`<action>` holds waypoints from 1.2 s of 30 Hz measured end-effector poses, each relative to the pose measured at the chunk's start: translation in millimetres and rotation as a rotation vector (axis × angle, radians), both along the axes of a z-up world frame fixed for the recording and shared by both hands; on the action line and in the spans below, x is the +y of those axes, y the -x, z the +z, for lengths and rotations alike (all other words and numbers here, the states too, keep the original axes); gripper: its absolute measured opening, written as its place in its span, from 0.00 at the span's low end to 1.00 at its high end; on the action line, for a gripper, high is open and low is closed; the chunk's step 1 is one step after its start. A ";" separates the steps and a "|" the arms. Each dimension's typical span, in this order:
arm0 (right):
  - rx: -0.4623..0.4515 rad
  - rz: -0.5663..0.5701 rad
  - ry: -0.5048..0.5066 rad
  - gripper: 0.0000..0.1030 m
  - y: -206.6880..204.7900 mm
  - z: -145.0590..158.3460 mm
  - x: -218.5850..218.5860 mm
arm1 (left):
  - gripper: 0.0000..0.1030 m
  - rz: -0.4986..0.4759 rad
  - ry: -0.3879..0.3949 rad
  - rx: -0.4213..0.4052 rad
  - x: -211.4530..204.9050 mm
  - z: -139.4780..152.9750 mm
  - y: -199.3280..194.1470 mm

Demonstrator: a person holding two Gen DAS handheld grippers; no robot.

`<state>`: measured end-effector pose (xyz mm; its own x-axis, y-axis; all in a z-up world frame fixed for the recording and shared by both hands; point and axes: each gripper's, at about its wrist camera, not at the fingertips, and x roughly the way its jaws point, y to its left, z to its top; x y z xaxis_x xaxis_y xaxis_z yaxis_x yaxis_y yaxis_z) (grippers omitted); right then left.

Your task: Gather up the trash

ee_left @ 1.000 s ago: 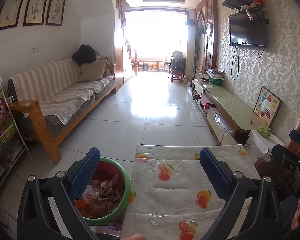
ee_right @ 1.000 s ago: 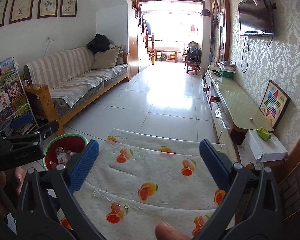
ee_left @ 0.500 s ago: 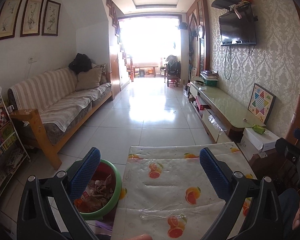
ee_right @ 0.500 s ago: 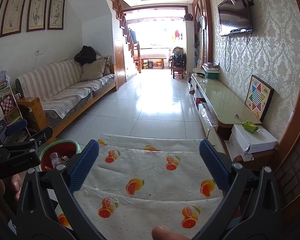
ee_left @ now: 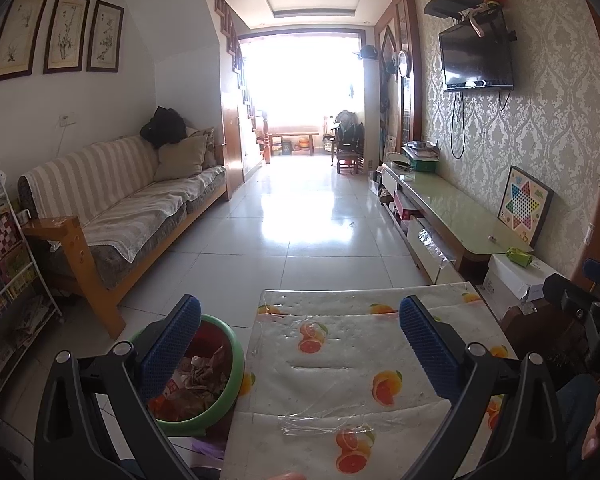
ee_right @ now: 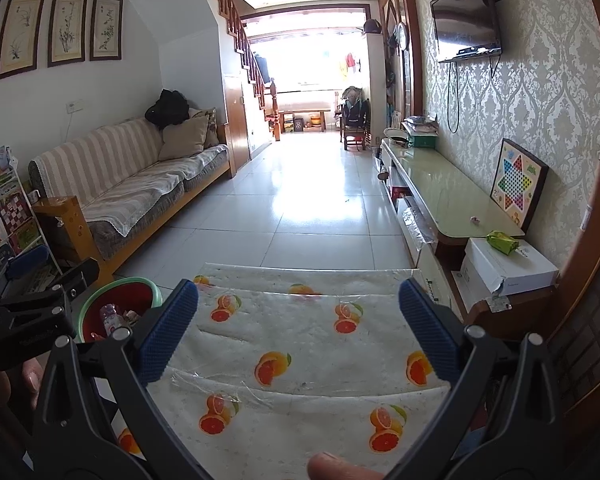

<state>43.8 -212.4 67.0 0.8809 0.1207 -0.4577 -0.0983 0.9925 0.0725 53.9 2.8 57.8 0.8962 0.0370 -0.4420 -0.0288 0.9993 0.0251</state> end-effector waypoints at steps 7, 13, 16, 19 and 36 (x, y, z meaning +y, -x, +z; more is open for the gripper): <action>-0.002 0.001 0.019 0.96 -1.9 0.8 4.2 | 0.93 -0.001 0.002 0.000 -0.3 -2.1 1.6; 0.001 0.005 0.026 0.96 -4.2 0.8 7.8 | 0.93 0.006 0.004 0.001 -1.5 -2.9 1.7; 0.003 0.008 0.029 0.96 -4.7 0.3 10.5 | 0.93 0.008 0.007 0.003 -1.5 -3.8 1.3; 0.004 0.011 0.033 0.96 -5.1 -0.1 13.0 | 0.93 0.010 0.009 0.005 -1.9 -4.4 0.7; 0.009 0.020 0.036 0.96 -8.6 0.7 16.3 | 0.93 0.019 0.025 0.005 -1.5 -5.1 -0.3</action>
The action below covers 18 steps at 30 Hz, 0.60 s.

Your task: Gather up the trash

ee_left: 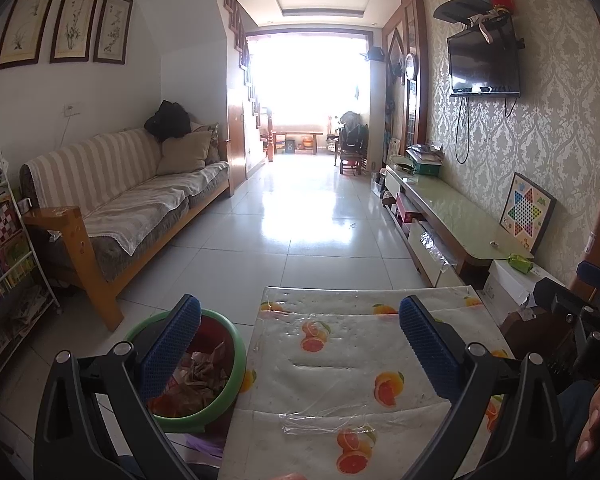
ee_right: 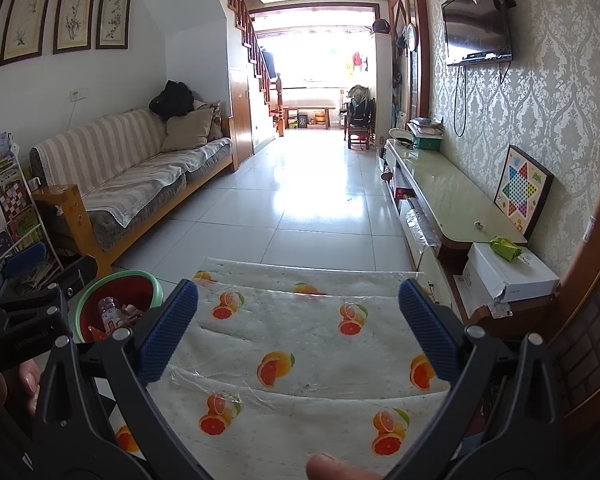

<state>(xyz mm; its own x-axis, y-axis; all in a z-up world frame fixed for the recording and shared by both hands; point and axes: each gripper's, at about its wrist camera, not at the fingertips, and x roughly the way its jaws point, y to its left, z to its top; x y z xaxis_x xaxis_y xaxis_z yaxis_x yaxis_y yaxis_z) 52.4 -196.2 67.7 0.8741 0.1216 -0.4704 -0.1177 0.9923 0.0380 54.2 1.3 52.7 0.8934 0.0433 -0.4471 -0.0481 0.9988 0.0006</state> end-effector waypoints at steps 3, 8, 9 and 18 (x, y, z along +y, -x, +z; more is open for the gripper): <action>0.003 0.001 -0.002 0.96 -0.7 -0.5 0.1 | 0.93 -0.001 0.001 -0.001 0.7 0.1 0.3; 0.006 0.004 -0.002 0.96 0.0 -1.2 -0.2 | 0.93 -0.001 0.001 -0.002 1.0 0.2 0.4; 0.004 0.004 -0.001 0.96 0.1 -1.1 -0.1 | 0.93 -0.001 -0.001 -0.004 0.6 0.2 0.4; 0.005 0.004 0.000 0.96 0.0 -0.6 -0.7 | 0.93 -0.004 0.000 -0.002 1.0 0.1 0.3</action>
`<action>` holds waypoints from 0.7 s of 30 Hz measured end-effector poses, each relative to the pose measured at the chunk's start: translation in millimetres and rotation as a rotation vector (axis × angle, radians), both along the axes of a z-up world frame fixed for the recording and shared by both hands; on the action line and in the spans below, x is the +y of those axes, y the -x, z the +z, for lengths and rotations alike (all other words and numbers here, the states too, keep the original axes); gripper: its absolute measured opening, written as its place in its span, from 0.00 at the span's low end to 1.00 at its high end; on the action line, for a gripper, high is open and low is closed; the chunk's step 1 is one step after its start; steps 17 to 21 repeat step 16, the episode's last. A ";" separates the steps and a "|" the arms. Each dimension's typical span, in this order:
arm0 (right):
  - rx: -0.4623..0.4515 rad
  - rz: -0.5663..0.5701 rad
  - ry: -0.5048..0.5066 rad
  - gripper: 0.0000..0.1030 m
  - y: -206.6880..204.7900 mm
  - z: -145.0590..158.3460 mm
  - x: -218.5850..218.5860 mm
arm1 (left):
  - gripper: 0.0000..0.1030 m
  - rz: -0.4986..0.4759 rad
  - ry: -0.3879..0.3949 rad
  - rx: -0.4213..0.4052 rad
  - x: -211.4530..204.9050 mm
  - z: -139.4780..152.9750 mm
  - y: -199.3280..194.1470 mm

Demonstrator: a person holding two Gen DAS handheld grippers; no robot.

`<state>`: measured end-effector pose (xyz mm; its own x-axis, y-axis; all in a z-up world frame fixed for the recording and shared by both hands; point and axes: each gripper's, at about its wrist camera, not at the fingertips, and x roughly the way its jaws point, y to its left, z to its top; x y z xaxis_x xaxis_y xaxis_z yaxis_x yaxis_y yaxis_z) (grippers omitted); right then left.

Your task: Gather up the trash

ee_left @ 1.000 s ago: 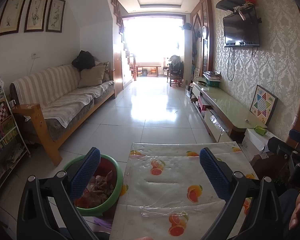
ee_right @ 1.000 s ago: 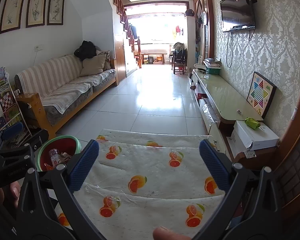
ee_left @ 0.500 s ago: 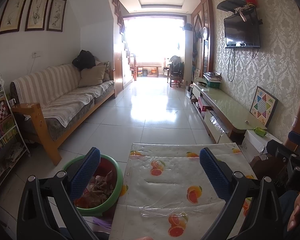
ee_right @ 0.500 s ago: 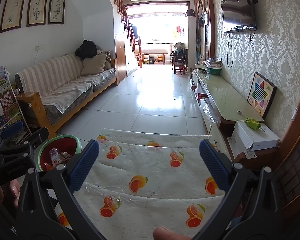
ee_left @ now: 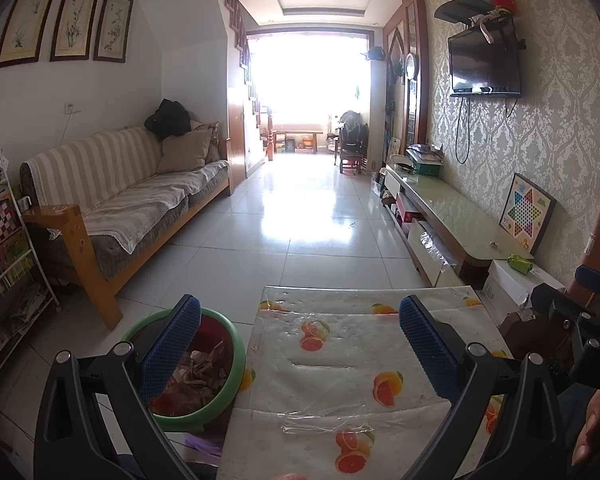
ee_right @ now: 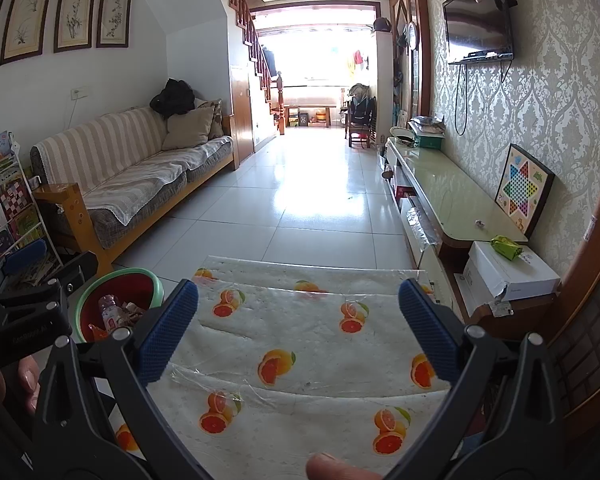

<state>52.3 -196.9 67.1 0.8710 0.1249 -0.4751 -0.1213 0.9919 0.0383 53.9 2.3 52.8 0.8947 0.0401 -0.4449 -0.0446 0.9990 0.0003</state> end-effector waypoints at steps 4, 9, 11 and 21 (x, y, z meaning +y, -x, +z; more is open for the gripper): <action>0.000 -0.001 0.000 0.96 0.0 0.6 -0.6 | 0.93 -0.015 0.018 -0.007 0.7 0.4 1.4; 0.003 0.000 0.001 0.96 -0.6 0.5 -1.7 | 0.93 -0.016 0.009 -0.027 -4.9 2.5 5.8; 0.001 0.002 0.003 0.96 -0.4 0.7 -1.5 | 0.93 0.002 0.009 -0.016 -6.3 2.3 4.4; 0.000 0.003 0.004 0.96 0.0 -0.1 -0.5 | 0.93 0.019 0.004 -0.008 -8.6 0.9 2.6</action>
